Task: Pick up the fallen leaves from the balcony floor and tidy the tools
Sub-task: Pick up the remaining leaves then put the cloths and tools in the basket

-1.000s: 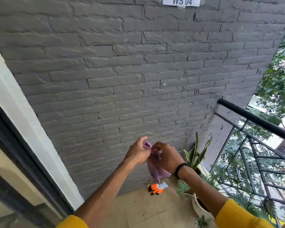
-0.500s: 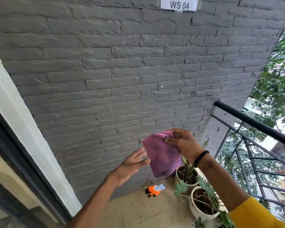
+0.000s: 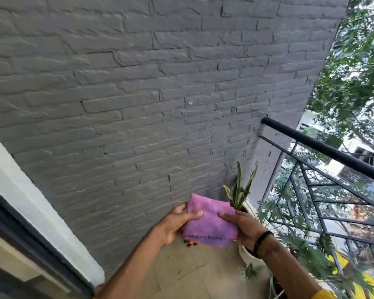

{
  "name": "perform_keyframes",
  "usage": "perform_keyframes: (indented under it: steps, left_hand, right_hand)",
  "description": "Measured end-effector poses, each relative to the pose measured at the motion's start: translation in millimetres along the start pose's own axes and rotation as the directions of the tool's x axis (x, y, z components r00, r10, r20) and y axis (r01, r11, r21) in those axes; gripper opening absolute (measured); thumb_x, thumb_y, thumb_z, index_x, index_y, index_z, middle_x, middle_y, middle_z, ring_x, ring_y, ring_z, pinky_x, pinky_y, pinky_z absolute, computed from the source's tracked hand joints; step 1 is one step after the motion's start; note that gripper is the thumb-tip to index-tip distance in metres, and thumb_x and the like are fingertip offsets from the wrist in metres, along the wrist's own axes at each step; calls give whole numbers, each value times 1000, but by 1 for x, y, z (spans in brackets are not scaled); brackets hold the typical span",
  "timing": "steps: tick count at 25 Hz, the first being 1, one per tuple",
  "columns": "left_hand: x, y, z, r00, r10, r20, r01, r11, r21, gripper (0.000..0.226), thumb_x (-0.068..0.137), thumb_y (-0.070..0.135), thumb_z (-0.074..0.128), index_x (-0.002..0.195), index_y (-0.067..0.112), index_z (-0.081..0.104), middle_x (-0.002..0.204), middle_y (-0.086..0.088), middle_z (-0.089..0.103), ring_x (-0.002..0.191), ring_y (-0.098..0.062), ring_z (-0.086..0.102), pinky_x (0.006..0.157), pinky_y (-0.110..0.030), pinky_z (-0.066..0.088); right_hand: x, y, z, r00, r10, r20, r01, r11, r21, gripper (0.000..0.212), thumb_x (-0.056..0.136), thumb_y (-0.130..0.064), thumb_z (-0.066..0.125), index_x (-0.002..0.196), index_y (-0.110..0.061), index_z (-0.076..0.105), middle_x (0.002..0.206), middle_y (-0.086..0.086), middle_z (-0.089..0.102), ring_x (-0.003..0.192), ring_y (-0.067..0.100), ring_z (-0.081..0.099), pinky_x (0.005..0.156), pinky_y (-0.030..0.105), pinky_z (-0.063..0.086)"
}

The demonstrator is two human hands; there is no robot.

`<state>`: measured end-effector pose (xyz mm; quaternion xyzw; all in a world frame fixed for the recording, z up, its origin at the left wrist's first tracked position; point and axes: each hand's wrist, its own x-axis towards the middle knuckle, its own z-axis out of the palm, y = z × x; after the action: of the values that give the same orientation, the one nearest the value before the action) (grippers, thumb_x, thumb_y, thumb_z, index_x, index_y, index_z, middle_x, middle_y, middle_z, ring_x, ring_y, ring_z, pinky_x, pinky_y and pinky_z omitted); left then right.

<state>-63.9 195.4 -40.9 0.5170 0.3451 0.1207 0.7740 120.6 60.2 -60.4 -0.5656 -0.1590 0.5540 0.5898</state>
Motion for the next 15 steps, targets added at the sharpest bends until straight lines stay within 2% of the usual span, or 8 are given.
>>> perform_keyframes:
  steps: [2, 4, 7, 8, 10, 12, 13, 15]
  left_hand:
    - [1, -10, 9, 998, -26, 58, 25, 999, 24, 47, 82, 9, 80, 126, 17, 64, 117, -10, 73, 98, -22, 67, 82, -36, 53]
    - [3, -16, 21, 996, 2, 84, 0, 1000, -21, 51, 79, 4, 79, 125, 21, 65, 116, -10, 72, 99, -24, 63, 79, -33, 49]
    - [7, -25, 42, 990, 31, 134, -23, 998, -64, 53, 70, 6, 80, 119, 23, 71, 111, -10, 71, 98, -25, 60, 85, -33, 42]
    - [6, -28, 49, 986, 42, 159, -31, 997, -70, 47, 69, 5, 79, 113, 20, 73, 105, -12, 70, 91, -24, 61, 82, -32, 44]
    - [5, -31, 72, 976, 43, 215, -22, 995, -98, 27, 70, 3, 77, 95, 13, 73, 86, -12, 66, 69, -18, 60, 62, -25, 48]
    - [3, -32, 102, 967, 7, 254, 31, 989, -144, 10, 74, 2, 73, 77, 10, 69, 69, -9, 64, 51, -13, 58, 44, -19, 46]
    - [3, -31, 116, 961, -20, 275, 64, 986, -153, 11, 76, 1, 67, 69, 10, 70, 63, -8, 63, 45, -12, 56, 39, -18, 44]
    - [9, -33, 140, 945, -62, 321, 116, 981, -152, 25, 80, -2, 58, 61, 9, 72, 59, -9, 62, 40, -15, 55, 36, -19, 44]
  right_hand:
    - [-11, -4, -16, 995, -97, -26, 97, 995, 10, 62, 65, -10, 90, 120, 5, 66, 122, 30, 66, 109, 45, 65, 95, 60, 52]
    - [-24, -11, -36, 978, -205, -24, 205, 979, -26, 59, 63, -10, 92, 117, -1, 68, 119, 30, 67, 109, 49, 64, 96, 66, 49]
    - [-51, -14, -58, 913, -407, 2, 406, 910, -83, 45, 75, 1, 81, 118, -5, 68, 115, 28, 69, 103, 39, 68, 93, 54, 53]
    - [-61, -12, -63, 890, -455, 21, 454, 884, -112, 40, 77, -2, 80, 116, -5, 70, 114, 27, 70, 101, 35, 68, 91, 48, 55]
    - [-85, -8, -77, 852, -524, -5, 516, 840, -169, 37, 72, -25, 89, 103, -9, 76, 106, 22, 73, 95, 30, 69, 84, 43, 57]
    - [-108, -1, -95, 823, -562, -83, 535, 816, -219, 33, 62, -30, 93, 86, -12, 79, 107, 19, 73, 100, 33, 68, 89, 54, 52]
    - [-121, 1, -101, 806, -581, -113, 551, 806, -216, 29, 59, -25, 92, 82, -11, 78, 111, 18, 72, 106, 34, 66, 95, 56, 49]
    - [-151, 6, -110, 797, -580, -170, 560, 815, -149, 35, 54, -25, 95, 78, -8, 77, 117, 21, 68, 111, 36, 63, 96, 50, 49]
